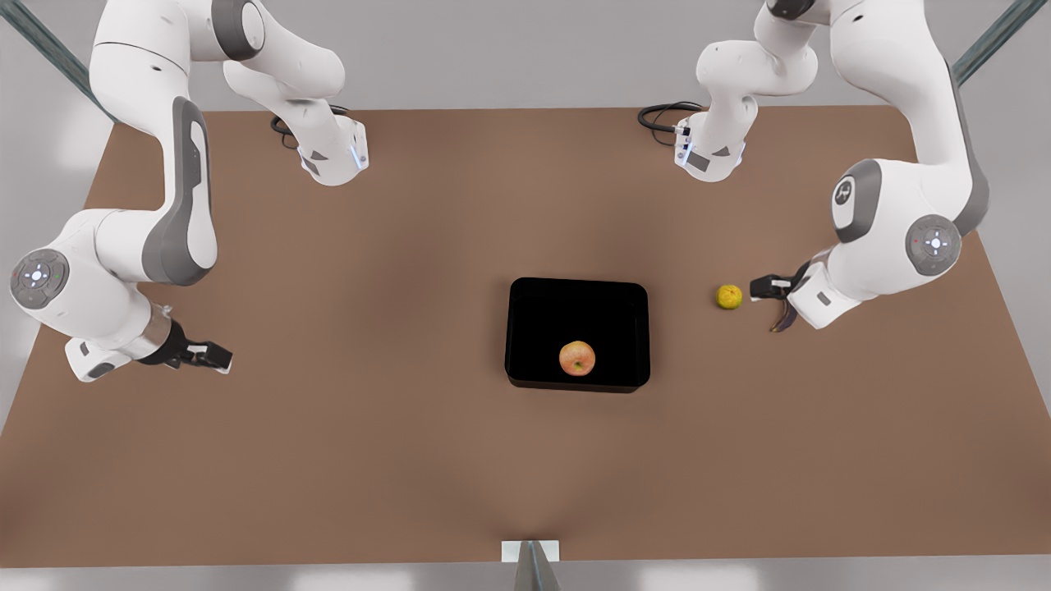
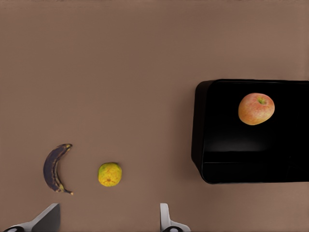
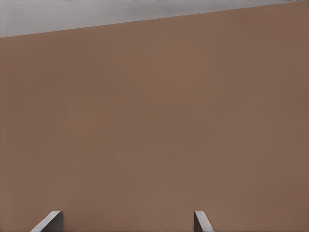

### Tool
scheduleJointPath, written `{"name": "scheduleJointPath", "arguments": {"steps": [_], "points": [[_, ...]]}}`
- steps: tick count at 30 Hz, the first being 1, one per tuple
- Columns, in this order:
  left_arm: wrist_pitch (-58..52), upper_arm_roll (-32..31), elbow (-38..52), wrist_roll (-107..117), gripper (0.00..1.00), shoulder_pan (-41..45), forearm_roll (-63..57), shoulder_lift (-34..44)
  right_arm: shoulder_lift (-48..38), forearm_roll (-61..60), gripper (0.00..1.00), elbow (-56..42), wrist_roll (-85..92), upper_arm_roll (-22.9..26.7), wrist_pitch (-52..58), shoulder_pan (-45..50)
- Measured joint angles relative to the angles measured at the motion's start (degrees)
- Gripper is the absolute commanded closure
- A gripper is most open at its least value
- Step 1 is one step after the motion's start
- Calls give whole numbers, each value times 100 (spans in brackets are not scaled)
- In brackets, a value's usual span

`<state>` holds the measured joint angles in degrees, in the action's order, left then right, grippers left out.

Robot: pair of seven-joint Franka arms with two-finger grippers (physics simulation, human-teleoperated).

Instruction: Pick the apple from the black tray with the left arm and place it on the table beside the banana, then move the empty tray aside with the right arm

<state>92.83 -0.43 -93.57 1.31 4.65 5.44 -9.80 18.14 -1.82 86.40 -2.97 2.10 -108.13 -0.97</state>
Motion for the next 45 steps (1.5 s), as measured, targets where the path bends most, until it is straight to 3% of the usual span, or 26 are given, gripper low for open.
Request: {"name": "scheduleJointPath", "arguments": {"steps": [3,8,12,19,29,37,45], "points": [[105,-140,390,11,0,-27,-40,-165,154,7,0,-16,-15,0,-77,43],[376,-294,1529,300,0,1529,-582,-1401,1245,19,0,-709,-34,-7,-242,52],[1046,-298,1683,791,0,2052,-695,-2095,749,41,0,-865,-51,-26,14,74],[2067,-274,1692,1922,0,2530,-778,-3035,689,46,0,-876,-75,-18,262,114],[2924,-280,1659,3242,0,2727,-1091,-3285,698,55,0,-876,-96,-17,349,122],[3252,-294,652,3728,0,2839,-1706,-2854,698,55,0,-876,-106,-19,364,124],[3594,-324,369,4014,0,2845,-1809,-2851,698,55,0,-876,-112,-17,368,123]]}}
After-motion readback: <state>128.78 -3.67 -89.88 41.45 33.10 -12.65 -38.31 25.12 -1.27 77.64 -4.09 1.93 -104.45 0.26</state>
